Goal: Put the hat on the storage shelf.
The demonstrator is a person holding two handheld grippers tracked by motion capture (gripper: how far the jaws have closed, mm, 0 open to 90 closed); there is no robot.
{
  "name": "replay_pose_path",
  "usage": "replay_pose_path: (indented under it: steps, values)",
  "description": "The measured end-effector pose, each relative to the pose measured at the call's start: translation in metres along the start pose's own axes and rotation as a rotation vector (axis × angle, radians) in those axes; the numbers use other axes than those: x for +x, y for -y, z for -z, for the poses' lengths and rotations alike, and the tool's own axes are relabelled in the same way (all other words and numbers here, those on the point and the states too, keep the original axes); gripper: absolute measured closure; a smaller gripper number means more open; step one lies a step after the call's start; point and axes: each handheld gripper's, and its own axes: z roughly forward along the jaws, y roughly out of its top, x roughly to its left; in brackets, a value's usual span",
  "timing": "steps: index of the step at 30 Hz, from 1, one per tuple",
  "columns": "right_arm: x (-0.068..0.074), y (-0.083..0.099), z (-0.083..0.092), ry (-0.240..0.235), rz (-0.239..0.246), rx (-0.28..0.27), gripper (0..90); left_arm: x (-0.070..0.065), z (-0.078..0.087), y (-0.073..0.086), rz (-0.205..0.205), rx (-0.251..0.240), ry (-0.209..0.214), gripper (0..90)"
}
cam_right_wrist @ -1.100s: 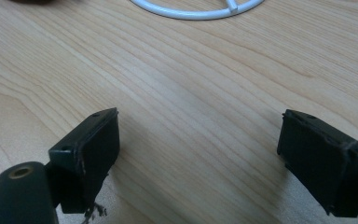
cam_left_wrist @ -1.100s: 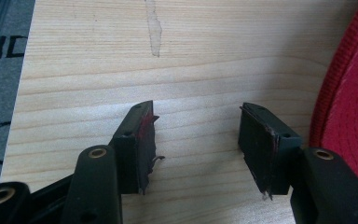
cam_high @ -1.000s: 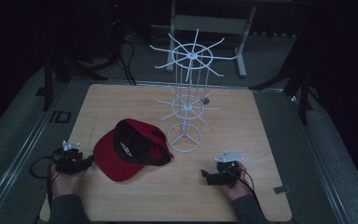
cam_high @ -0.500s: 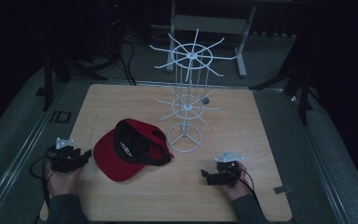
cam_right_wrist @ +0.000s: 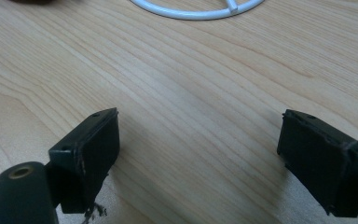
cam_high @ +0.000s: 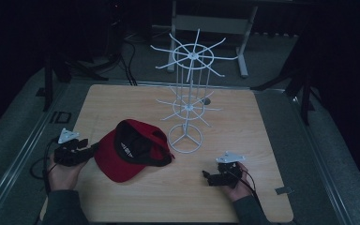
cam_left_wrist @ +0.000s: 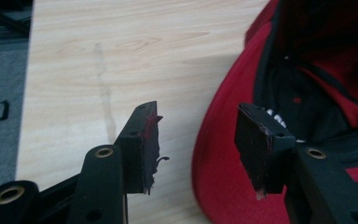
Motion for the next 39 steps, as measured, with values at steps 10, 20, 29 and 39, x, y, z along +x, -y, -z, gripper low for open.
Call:
replay_pose_path:
  steps: [10,20,29,39]
  values:
    - [0.000,0.000,0.000,0.000,0.000,0.000,12.7,-0.011,-0.024,-0.018,-0.085,0.071,0.011,51.4]
    - [0.000,0.000,0.000,0.000,0.001,0.001,12.7,-0.016,-0.032,-0.020,-0.134,0.096,0.012,70.7]
    - [0.000,0.000,0.000,0.000,0.000,0.000,12.7,-0.005,-0.024,-0.012,-0.013,0.041,-0.097,79.0]
    - [0.000,0.000,0.000,0.000,0.000,0.000,12.7,-0.021,-0.019,0.003,-0.040,0.101,0.109,76.4]
